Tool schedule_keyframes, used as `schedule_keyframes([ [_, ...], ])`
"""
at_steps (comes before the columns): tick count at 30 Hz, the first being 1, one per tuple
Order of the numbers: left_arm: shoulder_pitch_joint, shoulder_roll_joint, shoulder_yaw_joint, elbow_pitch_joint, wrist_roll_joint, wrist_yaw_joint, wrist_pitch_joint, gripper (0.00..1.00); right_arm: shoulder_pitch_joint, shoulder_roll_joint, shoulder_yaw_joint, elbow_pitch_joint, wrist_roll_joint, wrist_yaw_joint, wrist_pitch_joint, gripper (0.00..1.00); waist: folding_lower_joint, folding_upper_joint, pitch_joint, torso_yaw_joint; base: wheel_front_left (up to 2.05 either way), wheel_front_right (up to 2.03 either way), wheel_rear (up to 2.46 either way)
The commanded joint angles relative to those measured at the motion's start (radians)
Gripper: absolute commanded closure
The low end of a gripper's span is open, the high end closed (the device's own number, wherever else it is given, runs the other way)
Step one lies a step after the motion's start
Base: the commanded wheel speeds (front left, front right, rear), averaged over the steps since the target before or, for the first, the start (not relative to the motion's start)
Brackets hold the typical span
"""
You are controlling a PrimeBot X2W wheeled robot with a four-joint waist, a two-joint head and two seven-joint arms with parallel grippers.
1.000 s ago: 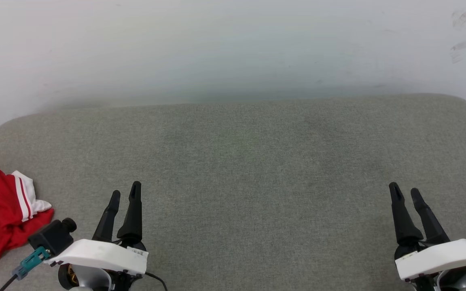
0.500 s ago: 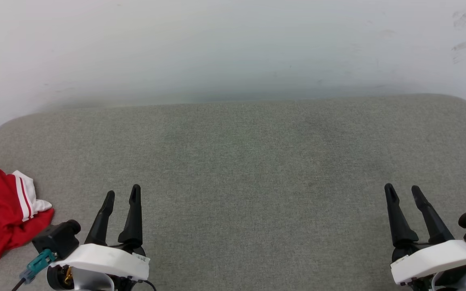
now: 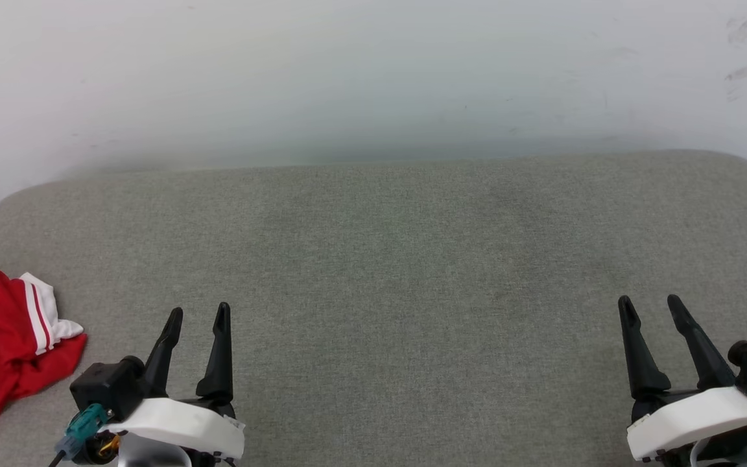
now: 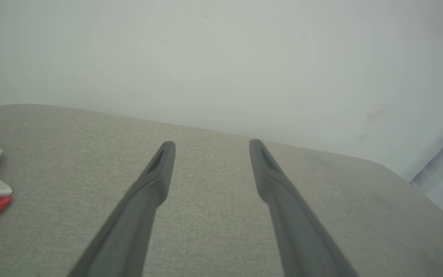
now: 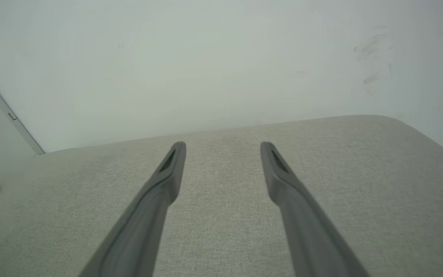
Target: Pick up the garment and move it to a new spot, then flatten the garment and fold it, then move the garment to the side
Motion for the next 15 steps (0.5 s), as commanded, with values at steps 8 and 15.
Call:
schedule_keyframes([
  [8,0.001,0.003,-0.005,-0.004,0.100,0.002,-0.027,0.00,0.013,0.002,0.001,-0.026,-0.092,0.000,-0.009,0.00,0.0000,0.0000,0.005,0.001,0.00,0.00,0.00],
  [15,0.005,0.000,-0.002,-0.002,0.145,0.002,-0.039,0.00,0.017,0.005,0.000,-0.033,-0.140,0.000,-0.014,0.00,0.0000,0.0000,0.007,0.001,0.00,0.00,0.00],
])
